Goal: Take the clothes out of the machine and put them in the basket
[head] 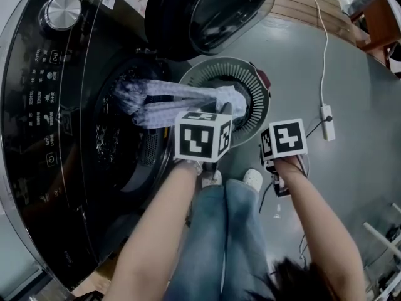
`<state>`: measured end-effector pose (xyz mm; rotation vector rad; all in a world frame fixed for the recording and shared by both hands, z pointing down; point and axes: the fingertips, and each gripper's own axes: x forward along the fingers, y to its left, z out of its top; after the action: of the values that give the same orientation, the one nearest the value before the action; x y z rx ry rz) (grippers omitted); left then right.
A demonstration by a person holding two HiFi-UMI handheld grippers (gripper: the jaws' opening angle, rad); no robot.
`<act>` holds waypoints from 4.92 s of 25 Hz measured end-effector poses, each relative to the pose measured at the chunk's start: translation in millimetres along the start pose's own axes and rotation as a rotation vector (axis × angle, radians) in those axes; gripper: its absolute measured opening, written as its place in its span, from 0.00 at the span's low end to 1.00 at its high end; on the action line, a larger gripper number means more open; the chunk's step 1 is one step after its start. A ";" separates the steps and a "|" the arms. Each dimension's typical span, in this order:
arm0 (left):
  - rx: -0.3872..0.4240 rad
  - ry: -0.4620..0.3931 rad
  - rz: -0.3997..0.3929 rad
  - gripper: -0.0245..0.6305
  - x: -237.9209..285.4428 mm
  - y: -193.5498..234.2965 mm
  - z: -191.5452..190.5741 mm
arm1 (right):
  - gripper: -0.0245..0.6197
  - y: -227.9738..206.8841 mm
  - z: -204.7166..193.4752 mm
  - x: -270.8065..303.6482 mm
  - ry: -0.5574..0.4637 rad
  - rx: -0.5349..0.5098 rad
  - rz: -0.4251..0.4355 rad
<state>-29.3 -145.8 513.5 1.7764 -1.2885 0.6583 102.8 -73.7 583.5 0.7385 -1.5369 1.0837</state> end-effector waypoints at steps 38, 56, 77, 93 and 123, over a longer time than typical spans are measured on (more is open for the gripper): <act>-0.368 0.024 0.645 0.72 -2.9 289.8 -62.9 | 0.04 36.7 6.5 81.5 0.004 -0.057 0.045; -0.270 0.033 0.724 0.06 -63.0 231.5 -49.1 | 0.04 34.7 4.9 36.9 0.004 -0.063 0.023; -0.167 -0.172 0.268 0.06 -28.1 38.2 26.4 | 0.04 8.2 -2.7 -2.9 -0.039 -0.048 0.011; -0.087 -0.184 0.108 0.06 -17.3 -11.8 33.7 | 0.04 -12.9 -15.8 -12.2 -0.073 0.011 0.005; 0.005 0.238 0.351 0.06 112.2 144.2 -103.0 | 0.04 -12.3 43.0 59.8 -0.263 0.113 0.090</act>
<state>-121.3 -134.5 701.6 1.4344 -1.4423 1.0352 81.8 -112.8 643.5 0.9255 -1.7551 1.1844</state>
